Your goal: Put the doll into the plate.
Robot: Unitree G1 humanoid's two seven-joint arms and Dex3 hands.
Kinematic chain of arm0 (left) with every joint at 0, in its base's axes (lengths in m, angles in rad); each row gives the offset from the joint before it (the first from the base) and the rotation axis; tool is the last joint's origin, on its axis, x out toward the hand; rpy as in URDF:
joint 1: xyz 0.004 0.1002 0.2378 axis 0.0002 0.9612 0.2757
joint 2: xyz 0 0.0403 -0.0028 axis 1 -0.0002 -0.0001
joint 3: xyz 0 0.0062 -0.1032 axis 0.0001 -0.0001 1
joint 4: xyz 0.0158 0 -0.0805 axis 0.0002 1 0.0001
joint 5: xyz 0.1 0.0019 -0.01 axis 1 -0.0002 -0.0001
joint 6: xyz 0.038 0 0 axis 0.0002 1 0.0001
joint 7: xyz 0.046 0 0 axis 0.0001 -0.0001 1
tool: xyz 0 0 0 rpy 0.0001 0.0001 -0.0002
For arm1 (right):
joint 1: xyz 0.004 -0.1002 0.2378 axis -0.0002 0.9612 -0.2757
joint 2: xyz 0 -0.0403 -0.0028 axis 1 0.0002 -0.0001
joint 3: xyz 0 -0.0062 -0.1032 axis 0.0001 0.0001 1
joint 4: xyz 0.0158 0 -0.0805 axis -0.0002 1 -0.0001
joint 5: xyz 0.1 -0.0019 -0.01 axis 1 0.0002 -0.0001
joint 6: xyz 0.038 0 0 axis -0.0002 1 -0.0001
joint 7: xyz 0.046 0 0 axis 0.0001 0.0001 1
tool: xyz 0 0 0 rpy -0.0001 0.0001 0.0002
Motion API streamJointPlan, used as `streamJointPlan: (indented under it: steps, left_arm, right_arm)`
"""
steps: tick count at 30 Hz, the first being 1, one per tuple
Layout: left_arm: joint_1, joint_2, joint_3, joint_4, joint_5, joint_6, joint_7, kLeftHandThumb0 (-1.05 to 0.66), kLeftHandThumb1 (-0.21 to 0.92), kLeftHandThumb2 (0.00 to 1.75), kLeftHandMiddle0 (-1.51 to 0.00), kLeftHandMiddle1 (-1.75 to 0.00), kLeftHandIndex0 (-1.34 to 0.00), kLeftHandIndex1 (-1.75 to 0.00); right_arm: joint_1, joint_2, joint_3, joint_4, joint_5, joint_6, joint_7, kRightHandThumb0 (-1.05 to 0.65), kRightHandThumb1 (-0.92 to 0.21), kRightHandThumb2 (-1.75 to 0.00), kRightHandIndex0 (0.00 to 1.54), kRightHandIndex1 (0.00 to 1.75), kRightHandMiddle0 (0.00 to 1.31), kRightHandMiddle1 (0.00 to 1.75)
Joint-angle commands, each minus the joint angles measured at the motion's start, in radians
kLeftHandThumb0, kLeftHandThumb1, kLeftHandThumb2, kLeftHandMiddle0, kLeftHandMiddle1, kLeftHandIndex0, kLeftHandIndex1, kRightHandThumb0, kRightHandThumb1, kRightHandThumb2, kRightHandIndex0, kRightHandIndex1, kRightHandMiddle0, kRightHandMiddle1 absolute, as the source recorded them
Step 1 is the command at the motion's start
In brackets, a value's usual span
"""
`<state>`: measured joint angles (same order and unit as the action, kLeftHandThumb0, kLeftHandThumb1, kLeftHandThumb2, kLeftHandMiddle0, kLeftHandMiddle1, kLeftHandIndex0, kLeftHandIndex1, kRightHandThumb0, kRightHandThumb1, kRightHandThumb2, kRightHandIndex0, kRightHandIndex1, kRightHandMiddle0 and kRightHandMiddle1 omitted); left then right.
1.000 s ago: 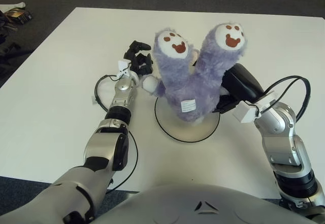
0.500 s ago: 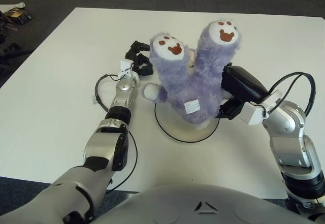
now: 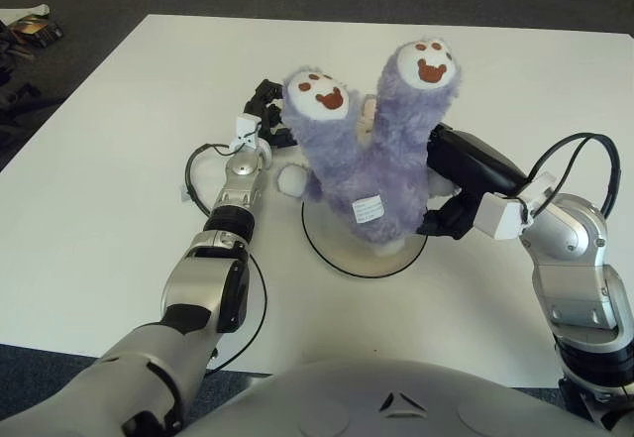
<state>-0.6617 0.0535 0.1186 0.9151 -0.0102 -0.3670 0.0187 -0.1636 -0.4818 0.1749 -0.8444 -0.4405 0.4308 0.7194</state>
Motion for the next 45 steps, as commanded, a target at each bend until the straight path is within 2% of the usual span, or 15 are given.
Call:
streamJointPlan:
  steps: [1,3,6,10,13,15,19,26,30,39,45]
  left_arm:
    - [0.0,0.005,0.005,0.014,-0.007,0.028,0.004,-0.01,0.32,1.26,-0.64,-1.75,-0.5,-1.53]
    - [0.0,0.004,0.006,0.014,-0.01,0.031,0.004,-0.01,0.32,1.26,-0.64,-1.75,-0.5,-1.52]
    - [0.0,0.003,0.007,0.011,-0.013,0.036,0.004,-0.01,0.33,1.29,-0.52,-1.75,-0.48,-1.68]
    - [0.001,0.002,0.005,0.007,-0.014,0.041,0.005,-0.01,0.34,1.29,-0.49,-1.75,-0.48,-1.72]
    - [0.003,0.001,0.004,0.005,-0.012,0.041,0.009,-0.01,0.32,1.28,-0.6,-1.75,-0.49,-1.59]
    - [0.003,0.001,0.002,0.004,-0.01,0.04,0.009,-0.01,0.32,1.28,-0.59,-1.75,-0.49,-1.61]
    - [0.004,0.001,0.0,0.0,-0.008,0.046,0.012,-0.01,0.33,1.3,-0.51,-1.75,-0.48,-1.71]
    - [0.001,0.0,0.004,0.003,-0.015,0.049,0.007,-0.01,0.34,1.29,-0.48,-1.75,-0.47,-1.74]
    - [0.001,-0.001,0.008,0.006,-0.021,0.041,0.003,-0.01,0.34,1.29,-0.48,-1.75,-0.47,-1.74]
    - [-0.011,-0.01,0.034,0.033,-0.066,0.027,-0.035,-0.01,0.33,1.31,-0.49,-1.75,-0.49,-1.74]
    - [-0.02,-0.011,0.046,0.049,-0.082,0.032,-0.045,-0.01,0.32,1.32,-0.5,-1.75,-0.49,-1.74]
  right_arm:
    - [-0.023,-0.022,-0.017,-0.025,0.027,0.034,0.024,0.08,-0.11,-1.37,0.0,0.35,0.0,0.9]
    - [-0.027,-0.029,-0.019,-0.031,0.036,0.05,0.032,0.06,-0.11,-1.36,0.0,0.34,0.0,0.89]
    - [-0.031,-0.038,-0.025,-0.04,0.054,0.074,0.043,-0.04,-0.12,-1.3,0.0,0.35,0.0,0.89]
    - [-0.035,-0.053,-0.031,-0.049,0.072,0.095,0.053,-0.09,-0.13,-1.26,0.0,0.35,0.0,0.9]
    - [-0.036,-0.066,-0.039,-0.054,0.089,0.106,0.061,-0.15,-0.14,-1.23,0.0,0.33,0.0,0.92]
    - [-0.039,-0.075,-0.045,-0.056,0.103,0.113,0.064,-0.17,-0.15,-1.22,0.0,0.33,0.0,0.92]
    - [-0.039,-0.097,-0.076,-0.061,0.151,0.124,0.081,-0.26,-0.17,-1.16,0.0,0.27,0.0,0.91]
    - [-0.031,-0.138,-0.174,-0.051,0.263,0.099,0.096,-0.35,-0.21,-1.09,0.01,0.25,0.0,0.9]
    - [-0.026,-0.168,-0.213,-0.05,0.304,0.103,0.1,-0.36,-0.23,-1.08,0.0,0.24,0.0,0.89]
    - [-0.03,-0.254,-0.289,-0.04,0.37,0.107,0.109,-0.17,-0.18,-1.18,0.05,0.22,0.0,0.83]
    - [-0.049,-0.26,-0.325,-0.007,0.466,0.16,0.111,-0.17,-0.16,-1.19,0.07,0.23,0.0,0.81]
